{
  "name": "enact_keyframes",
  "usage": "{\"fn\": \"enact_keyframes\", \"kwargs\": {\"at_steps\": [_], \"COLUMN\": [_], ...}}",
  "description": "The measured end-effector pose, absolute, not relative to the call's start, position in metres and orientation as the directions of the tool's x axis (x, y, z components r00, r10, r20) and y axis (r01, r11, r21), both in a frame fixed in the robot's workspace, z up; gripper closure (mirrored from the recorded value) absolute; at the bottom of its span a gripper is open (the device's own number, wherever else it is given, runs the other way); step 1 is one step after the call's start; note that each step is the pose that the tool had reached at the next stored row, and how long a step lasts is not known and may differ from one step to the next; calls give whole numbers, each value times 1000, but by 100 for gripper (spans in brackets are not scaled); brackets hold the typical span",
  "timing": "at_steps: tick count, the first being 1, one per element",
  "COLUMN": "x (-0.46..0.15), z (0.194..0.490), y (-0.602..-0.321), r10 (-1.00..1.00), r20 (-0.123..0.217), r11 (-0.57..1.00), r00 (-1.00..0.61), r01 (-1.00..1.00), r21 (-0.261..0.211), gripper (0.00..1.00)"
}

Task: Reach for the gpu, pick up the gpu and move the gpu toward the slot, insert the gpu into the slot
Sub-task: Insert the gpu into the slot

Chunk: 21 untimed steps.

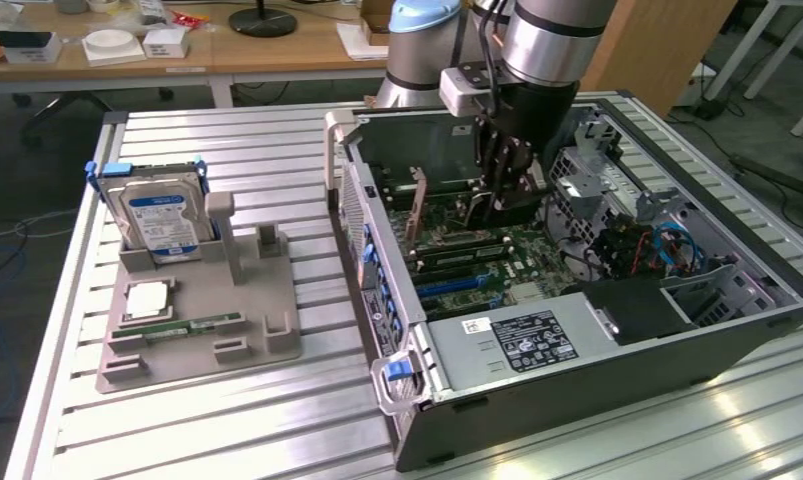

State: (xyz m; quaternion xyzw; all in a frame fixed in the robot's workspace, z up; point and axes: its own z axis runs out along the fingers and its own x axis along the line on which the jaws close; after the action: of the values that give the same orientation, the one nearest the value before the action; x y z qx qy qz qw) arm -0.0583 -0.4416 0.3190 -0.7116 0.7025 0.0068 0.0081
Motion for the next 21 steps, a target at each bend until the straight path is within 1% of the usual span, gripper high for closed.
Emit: {"fn": "enact_keyframes", "kwargs": {"at_steps": [15,21], "x": [-63,-64], "z": [318,311], "y": [-442,-442], "r10": [-1000,-1000], "r20": [-21,-20], "r11": [-13,-13], "r00": [13,13], "r01": [-1000,-1000], "r21": [-2,-4], "gripper": [74,74]}}
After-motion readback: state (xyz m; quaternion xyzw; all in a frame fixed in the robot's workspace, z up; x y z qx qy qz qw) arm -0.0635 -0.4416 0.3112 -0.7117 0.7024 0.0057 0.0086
